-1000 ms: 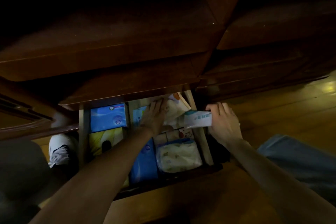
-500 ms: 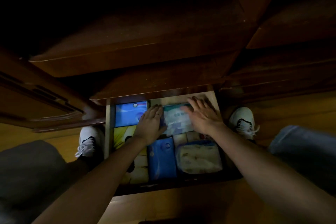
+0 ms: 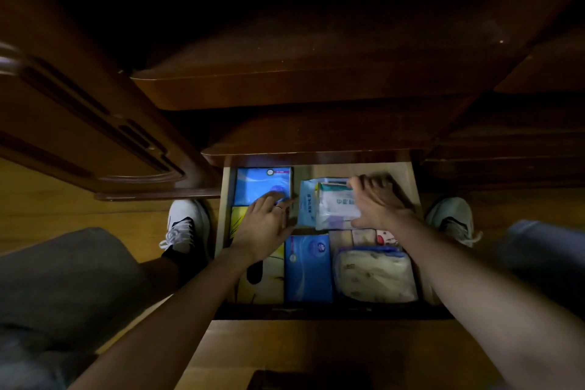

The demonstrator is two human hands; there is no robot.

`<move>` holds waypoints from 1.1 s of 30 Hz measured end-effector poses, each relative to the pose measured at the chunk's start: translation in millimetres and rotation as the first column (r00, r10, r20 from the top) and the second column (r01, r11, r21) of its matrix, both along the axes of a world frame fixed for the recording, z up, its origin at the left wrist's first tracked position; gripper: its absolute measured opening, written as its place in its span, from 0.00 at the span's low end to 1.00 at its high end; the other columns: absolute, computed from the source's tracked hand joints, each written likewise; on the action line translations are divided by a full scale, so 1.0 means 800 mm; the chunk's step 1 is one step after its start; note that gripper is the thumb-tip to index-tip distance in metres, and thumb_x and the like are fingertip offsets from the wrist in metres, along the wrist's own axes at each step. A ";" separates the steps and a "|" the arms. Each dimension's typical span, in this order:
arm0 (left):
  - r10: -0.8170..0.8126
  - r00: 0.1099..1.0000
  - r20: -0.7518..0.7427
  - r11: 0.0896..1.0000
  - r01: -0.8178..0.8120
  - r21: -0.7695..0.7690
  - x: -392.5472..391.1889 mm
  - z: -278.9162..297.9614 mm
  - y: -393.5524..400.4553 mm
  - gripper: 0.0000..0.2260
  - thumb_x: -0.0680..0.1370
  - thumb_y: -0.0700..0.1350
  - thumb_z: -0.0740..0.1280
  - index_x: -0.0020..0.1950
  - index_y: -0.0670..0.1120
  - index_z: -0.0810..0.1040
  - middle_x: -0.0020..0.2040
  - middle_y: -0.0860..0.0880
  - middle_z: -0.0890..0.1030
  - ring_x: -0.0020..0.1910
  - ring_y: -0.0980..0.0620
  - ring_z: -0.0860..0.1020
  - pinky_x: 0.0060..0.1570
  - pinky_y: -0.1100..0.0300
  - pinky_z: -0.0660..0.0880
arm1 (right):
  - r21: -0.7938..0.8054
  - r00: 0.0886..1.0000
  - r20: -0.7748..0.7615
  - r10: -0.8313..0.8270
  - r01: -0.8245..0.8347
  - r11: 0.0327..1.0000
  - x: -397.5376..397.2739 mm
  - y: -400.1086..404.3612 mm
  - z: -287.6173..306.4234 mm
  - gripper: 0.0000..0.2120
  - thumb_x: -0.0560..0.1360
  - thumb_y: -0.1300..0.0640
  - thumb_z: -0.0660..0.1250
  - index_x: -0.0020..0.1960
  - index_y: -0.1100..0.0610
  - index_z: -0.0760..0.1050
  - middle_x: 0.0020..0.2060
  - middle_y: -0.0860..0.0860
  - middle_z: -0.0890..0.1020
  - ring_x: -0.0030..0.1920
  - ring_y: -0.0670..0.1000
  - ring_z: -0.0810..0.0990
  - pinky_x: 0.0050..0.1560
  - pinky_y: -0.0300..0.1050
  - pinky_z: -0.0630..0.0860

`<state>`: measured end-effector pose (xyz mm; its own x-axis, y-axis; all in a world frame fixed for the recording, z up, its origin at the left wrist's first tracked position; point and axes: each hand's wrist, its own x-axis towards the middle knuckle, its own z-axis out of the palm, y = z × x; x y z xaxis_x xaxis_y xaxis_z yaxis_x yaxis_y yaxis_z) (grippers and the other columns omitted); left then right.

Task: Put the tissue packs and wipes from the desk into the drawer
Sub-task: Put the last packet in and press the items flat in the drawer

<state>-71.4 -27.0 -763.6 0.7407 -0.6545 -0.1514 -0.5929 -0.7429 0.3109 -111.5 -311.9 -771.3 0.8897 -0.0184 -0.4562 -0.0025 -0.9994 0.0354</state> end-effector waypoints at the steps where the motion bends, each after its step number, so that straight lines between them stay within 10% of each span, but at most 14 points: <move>1: 0.004 1.000 -0.009 1.000 -0.004 -0.002 0.000 -0.001 0.003 0.28 0.77 0.59 0.65 0.75 0.52 0.67 0.75 0.48 0.67 0.75 0.46 0.62 0.73 0.49 0.61 | 0.007 1.000 -0.004 -0.020 0.020 1.000 0.002 0.002 -0.003 0.52 0.64 0.34 0.75 0.76 0.55 0.54 0.70 0.61 0.70 0.68 0.62 0.70 0.69 0.62 0.65; 25: 0.088 0.993 -0.082 0.996 -0.089 -0.009 -0.004 0.018 0.025 0.30 0.79 0.57 0.65 0.79 0.53 0.60 0.76 0.48 0.64 0.75 0.46 0.61 0.73 0.47 0.62 | 0.141 0.989 -0.144 0.038 -0.018 0.990 0.011 -0.001 0.000 0.68 0.53 0.33 0.77 0.81 0.47 0.41 0.80 0.54 0.54 0.79 0.57 0.52 0.78 0.59 0.46; 33: 0.040 0.987 -0.156 0.999 -0.041 0.000 -0.035 0.065 0.075 0.40 0.70 0.76 0.61 0.75 0.54 0.67 0.74 0.52 0.66 0.74 0.52 0.62 0.73 0.51 0.62 | 0.275 0.994 0.095 -0.054 0.026 0.961 -0.032 0.023 0.050 0.44 0.69 0.29 0.63 0.78 0.46 0.54 0.75 0.52 0.68 0.72 0.56 0.67 0.70 0.57 0.64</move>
<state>-99.2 33.2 -711.6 0.7340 -0.6252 -0.2655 -0.5063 -0.7641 0.3997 -137.0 -293.2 -731.3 0.9324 0.0575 -0.3569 -0.0323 -0.9701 -0.2407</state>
